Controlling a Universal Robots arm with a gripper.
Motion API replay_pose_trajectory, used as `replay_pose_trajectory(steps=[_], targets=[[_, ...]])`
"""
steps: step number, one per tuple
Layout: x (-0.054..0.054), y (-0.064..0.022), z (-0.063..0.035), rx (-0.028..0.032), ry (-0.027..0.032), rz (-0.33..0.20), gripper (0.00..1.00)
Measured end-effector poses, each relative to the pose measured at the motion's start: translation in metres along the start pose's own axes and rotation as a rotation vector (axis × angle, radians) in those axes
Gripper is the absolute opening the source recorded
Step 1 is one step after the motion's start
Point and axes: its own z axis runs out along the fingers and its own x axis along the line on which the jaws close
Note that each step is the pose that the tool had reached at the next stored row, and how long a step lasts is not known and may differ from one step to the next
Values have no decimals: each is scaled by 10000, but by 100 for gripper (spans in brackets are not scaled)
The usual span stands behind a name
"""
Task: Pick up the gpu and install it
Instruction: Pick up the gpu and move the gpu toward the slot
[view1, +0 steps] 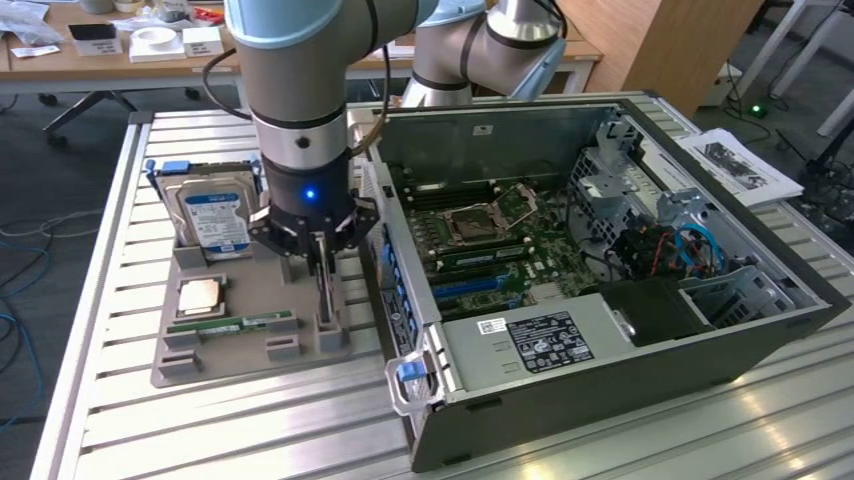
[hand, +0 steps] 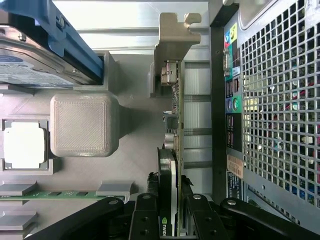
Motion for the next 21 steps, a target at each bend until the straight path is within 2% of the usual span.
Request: replay_pose_trajectory(steps=[4, 12, 13, 14, 21], targets=[[-2, 5, -93, 0, 0, 0, 27], [-8, 17, -340, -1, -3, 0, 27], [-9, 19, -377, 0, -4, -1, 27], [-12, 26, -502, -1, -12, -1, 27], [-17, 39, -755, -1, -37, -3, 27]])
